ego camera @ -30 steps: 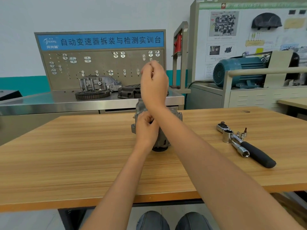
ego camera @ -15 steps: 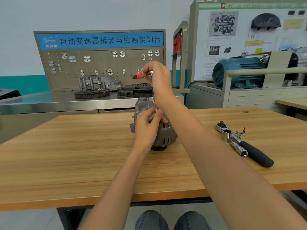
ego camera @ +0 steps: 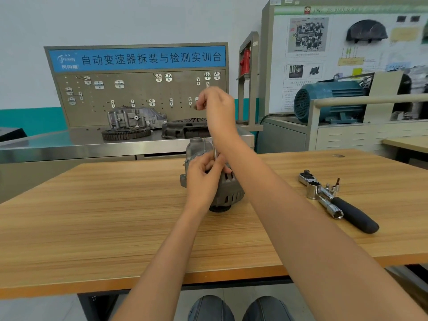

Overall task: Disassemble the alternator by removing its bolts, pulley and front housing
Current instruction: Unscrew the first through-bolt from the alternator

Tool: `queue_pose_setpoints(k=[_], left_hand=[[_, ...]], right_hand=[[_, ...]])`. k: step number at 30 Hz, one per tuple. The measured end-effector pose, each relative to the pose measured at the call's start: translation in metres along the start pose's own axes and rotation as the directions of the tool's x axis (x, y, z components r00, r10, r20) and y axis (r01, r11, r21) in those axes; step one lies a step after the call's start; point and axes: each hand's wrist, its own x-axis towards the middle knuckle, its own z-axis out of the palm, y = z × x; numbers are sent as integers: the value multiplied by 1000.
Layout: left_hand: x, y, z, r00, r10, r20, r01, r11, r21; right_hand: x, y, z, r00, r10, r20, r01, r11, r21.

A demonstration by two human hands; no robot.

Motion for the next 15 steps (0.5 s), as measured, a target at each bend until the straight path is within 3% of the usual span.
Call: queue_pose_setpoints(k=[3,7,10,12,13,15], left_hand=[[-1,3,-1,1000,26,6,-26,998,54],[0,2,-1,1000,28,-14,-27,997,75],[2,0,0,998,-10,-59,14,998,67],[2,-1,1,993,-64,-97,71,995,65],[2,-2,2,990,-76,-116,85,994,70],[3,-4,3,986,-91,-137,101,993,63]], right_hand=[[3,-6,-6,978,157,141,-191,940,283],[4,-7,-2,981,166,99,-188,940,285],[-6,5,4,993,-101,-55,98,994,-49],[-13,14,7,915,-377,-142,278,845,-458],[-14,16,8,870,-464,-167,275,738,-616],[-14,16,10,847,-500,-182,249,674,-695]])
